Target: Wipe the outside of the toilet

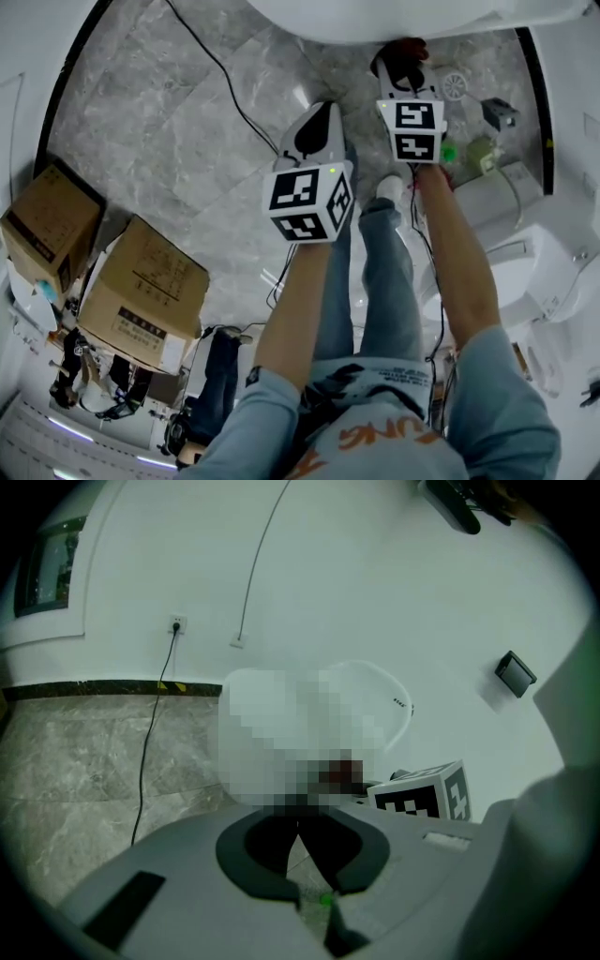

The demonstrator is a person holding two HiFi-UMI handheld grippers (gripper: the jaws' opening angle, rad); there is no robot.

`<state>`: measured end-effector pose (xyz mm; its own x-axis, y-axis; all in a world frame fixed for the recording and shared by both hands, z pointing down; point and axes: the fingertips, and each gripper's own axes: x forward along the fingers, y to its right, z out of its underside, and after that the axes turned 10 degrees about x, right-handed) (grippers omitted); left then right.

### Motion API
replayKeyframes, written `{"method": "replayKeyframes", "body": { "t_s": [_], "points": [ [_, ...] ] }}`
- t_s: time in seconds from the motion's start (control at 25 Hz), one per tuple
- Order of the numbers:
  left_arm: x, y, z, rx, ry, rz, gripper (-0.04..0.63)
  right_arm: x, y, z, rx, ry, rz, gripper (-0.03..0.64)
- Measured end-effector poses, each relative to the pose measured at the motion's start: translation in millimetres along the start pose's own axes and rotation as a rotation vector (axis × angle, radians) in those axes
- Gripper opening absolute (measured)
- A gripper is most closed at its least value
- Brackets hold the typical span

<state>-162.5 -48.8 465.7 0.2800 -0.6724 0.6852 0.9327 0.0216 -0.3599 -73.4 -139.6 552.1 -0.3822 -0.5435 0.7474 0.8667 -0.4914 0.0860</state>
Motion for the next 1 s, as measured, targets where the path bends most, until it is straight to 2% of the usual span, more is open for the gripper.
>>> {"method": "replayKeyframes", "body": {
  "t_s": [0.28, 0.44, 0.6, 0.72, 0.8, 0.88, 1.0],
  "points": [
    [-22, -51, 10, -0.083, 0.016, -0.112, -0.005, 8, -53, -5, -0.021, -0.002, -0.081, 0.077],
    [-26, -67, 13, -0.095, 0.011, -0.146, -0.005, 13, -80, -11, -0.053, 0.008, -0.135, 0.077],
    [-22, -68, 16, -0.086, -0.010, -0.141, -0.005, 15, -103, -14, -0.094, 0.013, -0.217, 0.077],
    [-12, -59, 27, -0.068, -0.064, -0.122, -0.005, 6, -116, -18, -0.134, 0.036, -0.302, 0.077],
    [-5, -47, 35, -0.055, -0.104, -0.097, -0.005, -4, -115, -16, -0.139, 0.045, -0.326, 0.077],
    [1, -36, 40, -0.032, -0.142, -0.066, -0.005, -14, -105, -9, -0.111, 0.046, -0.319, 0.077],
    [11, -20, 42, 0.006, -0.184, -0.029, -0.005, -29, -68, 5, -0.020, 0.039, -0.246, 0.077]
  ]
}}
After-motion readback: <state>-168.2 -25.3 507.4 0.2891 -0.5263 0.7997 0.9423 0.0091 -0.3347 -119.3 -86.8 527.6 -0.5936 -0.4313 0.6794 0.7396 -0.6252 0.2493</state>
